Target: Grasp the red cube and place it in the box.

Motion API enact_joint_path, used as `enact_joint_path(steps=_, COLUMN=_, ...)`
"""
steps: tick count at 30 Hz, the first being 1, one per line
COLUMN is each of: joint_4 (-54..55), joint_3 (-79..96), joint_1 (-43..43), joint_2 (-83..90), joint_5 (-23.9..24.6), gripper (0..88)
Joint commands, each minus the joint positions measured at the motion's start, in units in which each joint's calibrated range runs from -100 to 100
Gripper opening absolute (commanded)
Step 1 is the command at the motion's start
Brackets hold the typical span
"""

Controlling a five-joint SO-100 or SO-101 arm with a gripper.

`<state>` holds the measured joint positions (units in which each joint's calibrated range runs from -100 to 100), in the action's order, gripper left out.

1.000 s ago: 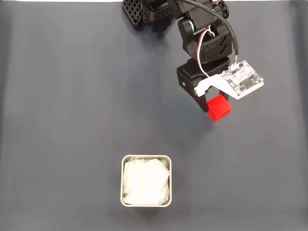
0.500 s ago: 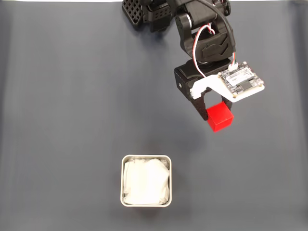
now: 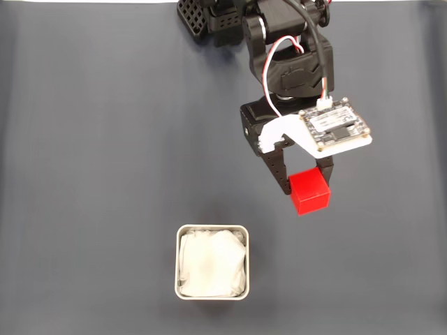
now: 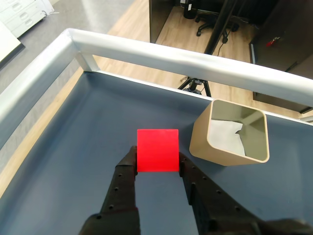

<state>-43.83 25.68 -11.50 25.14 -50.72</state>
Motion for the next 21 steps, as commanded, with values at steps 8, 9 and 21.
enact_joint_path(steps=8, joint_4=-0.51, joint_3=-8.80, joint_1=4.04, joint_2=-2.78, joint_5=1.17, gripper=9.3)
enact_joint_path(steps=9, joint_4=-0.51, joint_3=-9.25, joint_1=4.40, joint_2=-3.22, joint_5=1.22, gripper=9.2)
enact_joint_path(steps=21, joint_4=-0.26, joint_3=-14.46, joint_1=8.02, joint_2=-8.85, joint_5=2.39, gripper=8.7)
